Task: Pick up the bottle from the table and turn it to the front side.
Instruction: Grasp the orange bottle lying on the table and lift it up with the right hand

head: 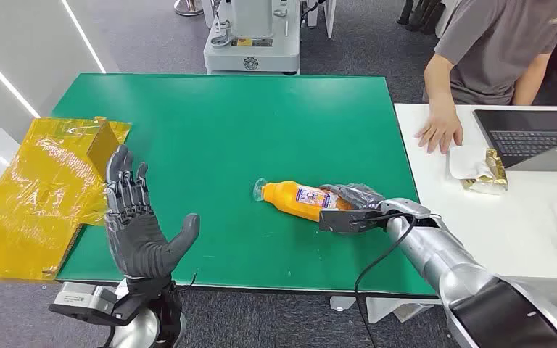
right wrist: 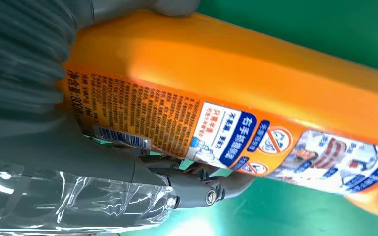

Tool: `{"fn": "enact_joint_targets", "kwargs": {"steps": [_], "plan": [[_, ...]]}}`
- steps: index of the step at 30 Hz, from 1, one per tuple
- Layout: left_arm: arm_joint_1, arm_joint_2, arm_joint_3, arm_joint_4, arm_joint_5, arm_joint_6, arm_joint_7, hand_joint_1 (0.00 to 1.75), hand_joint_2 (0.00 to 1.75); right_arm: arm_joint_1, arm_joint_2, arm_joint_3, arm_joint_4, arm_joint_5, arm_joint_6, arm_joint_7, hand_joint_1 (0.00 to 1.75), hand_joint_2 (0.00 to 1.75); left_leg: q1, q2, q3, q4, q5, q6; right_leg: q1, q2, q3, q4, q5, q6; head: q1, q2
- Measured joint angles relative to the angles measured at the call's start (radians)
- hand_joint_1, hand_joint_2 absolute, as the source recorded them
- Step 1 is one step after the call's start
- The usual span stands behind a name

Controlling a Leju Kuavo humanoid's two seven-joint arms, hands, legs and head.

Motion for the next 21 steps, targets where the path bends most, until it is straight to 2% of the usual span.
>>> {"fn": "enact_joint_targets", "kwargs": {"steps": [5, 10, 12, 18, 21], "plan": [[0.0, 0.0, 0.0, 0.0, -0.001, 0.002, 0.0, 0.0, 1.75, 0.008, 0.0, 0.0, -0.001, -0.007, -0.044, -0.008, 1.75, 1.75, 0.0, 0.0, 0.0, 0.0, 0.0, 0.0, 0.0, 0.0, 0.0, 0.0, 0.0, 0.0, 0.0, 0.0], [0.0, 0.0, 0.0, 0.0, -0.002, 0.004, 0.0, 0.0, 1.75, 0.03, 0.001, -0.001, -0.005, -0.021, -0.142, -0.026, 1.75, 1.75, 0.0, 0.0, -0.001, 0.0, 0.0, 0.0, 0.0, 0.0, 0.0, 0.0, 0.0, 0.0, 0.0, 0.0], [0.0, 0.0, 0.0, 0.0, -0.003, 0.004, 0.0, 0.0, 1.75, 0.046, 0.004, -0.007, -0.014, -0.039, -0.216, -0.043, 1.75, 1.75, 0.0, 0.0, -0.001, 0.0, 0.0, 0.0, 0.0, -0.001, 0.0, 0.0, 0.0, 0.0, 0.0, 0.0], [0.0, -0.001, 0.0, 0.001, -0.01, -0.003, 0.0, 0.0, 1.75, 0.104, 0.032, -0.091, -0.079, -0.152, -0.523, -0.154, 1.75, 1.75, 0.0, 0.0, -0.001, 0.0, 0.0, 0.0, 0.0, 0.0, -0.001, 0.0, 0.0, 0.0, 0.0, 0.0], [-0.005, -0.003, 0.0, 0.004, -0.011, -0.013, 0.0, 0.0, 1.75, 0.133, 0.05, -0.145, -0.124, -0.21, -0.586, -0.182, 1.75, 1.75, 0.0, 0.0, -0.001, 0.0, 0.0, 0.0, 0.0, -0.001, -0.001, 0.0, 0.0, 0.0, 0.0, 0.0]]}}
